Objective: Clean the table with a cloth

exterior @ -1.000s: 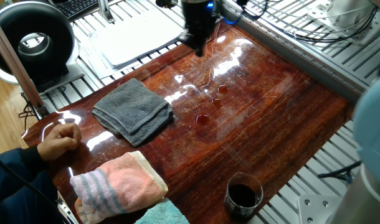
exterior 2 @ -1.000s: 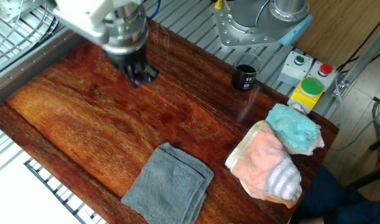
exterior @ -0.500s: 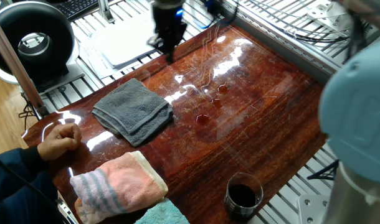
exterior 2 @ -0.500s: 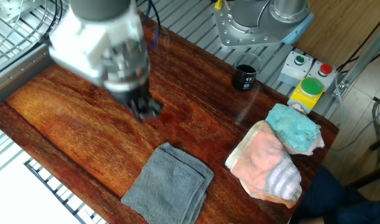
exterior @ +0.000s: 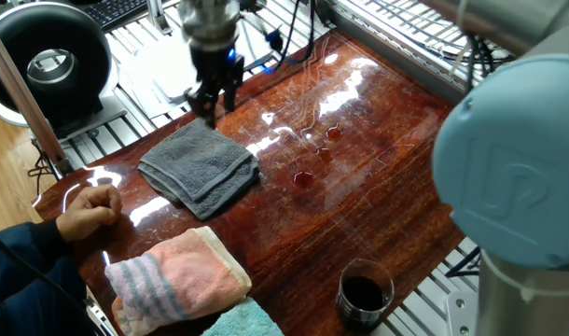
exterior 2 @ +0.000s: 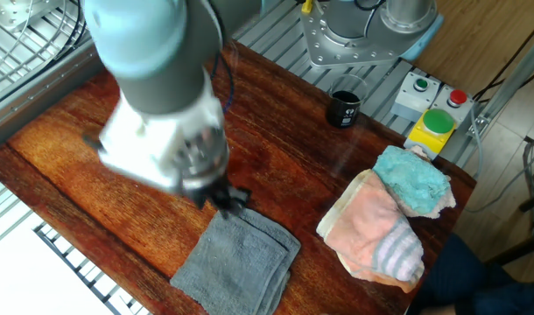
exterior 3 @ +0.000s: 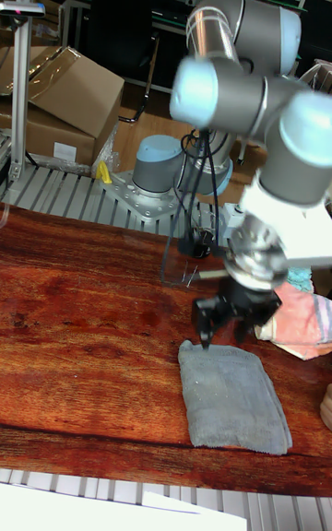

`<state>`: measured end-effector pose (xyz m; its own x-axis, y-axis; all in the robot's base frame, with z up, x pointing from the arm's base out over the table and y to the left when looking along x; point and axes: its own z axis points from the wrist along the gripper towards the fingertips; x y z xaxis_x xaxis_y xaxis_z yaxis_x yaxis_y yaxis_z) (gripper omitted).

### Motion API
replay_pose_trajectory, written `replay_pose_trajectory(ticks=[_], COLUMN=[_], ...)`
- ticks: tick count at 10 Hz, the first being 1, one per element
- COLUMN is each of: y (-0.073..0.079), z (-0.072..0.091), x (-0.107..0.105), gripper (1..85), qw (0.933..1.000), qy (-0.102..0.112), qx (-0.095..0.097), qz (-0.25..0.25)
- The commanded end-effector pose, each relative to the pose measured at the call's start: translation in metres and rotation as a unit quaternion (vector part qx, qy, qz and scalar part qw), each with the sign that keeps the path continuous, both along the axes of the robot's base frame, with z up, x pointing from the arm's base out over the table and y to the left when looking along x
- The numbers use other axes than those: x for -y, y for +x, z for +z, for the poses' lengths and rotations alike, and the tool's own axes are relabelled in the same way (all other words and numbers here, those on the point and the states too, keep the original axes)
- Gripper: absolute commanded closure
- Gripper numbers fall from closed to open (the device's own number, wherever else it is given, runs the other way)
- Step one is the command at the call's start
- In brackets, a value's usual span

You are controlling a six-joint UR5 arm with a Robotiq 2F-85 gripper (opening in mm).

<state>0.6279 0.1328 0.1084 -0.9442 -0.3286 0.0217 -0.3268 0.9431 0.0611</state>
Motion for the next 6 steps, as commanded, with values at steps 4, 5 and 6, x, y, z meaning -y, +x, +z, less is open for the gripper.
replay_pose_trajectory(ticks=[4, 5, 6], y=[0.015, 0.021, 0.024], z=[-0.050, -0.058, -0.066], x=[-0.048, -0.054, -0.057], gripper=[0.7, 0.7, 0.7], qw=[0.9991, 0.9989, 0.9985], qy=[0.019, 0.021, 0.025], qx=[0.014, 0.023, 0.028], qz=[0.035, 0.034, 0.039])
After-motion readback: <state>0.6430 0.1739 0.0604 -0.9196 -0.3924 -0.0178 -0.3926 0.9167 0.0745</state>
